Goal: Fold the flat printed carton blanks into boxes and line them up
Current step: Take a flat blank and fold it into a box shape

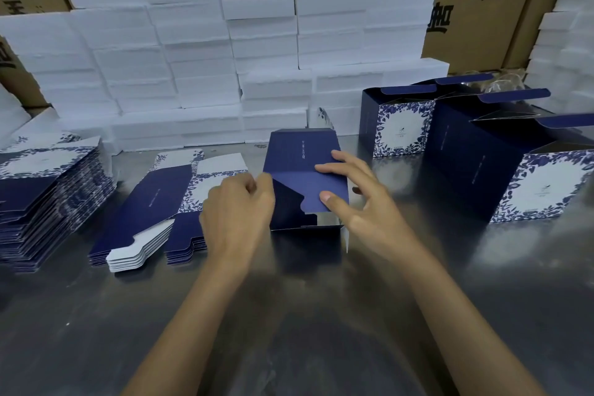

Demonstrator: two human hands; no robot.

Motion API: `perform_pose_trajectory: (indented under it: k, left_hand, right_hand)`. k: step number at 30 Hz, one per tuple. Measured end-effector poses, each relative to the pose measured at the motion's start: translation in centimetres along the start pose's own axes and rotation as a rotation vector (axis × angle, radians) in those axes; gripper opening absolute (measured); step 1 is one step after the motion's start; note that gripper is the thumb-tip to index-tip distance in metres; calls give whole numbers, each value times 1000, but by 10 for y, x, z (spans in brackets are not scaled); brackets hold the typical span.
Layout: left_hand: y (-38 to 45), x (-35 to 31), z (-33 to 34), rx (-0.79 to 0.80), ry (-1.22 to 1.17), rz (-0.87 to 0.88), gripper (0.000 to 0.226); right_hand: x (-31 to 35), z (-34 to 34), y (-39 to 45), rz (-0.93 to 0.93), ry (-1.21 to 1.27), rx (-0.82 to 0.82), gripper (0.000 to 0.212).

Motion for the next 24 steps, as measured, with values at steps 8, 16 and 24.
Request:
perform_pose_trajectory:
  k: [8, 16, 24]
  left_hand:
    - [-2, 1, 16, 346, -296, 354, 39]
    - [1, 2, 23, 189, -296, 387, 32]
    - [-4, -6, 25, 175, -439, 337, 25]
  right_hand:
    - [4, -5, 0, 21, 2, 7, 38]
    - [3, 1, 7, -12, -93, -92, 41]
    - [4, 4, 11, 28, 28, -208, 31]
Point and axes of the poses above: each hand's wrist, its own y-axis towards the middle knuckle, its own z-axis out of the palm, x = y × z, the point moved 1 cm from there along y, towards the middle knuckle, and after that the axes turned 3 degrees about -z, right-handed, at the moved point
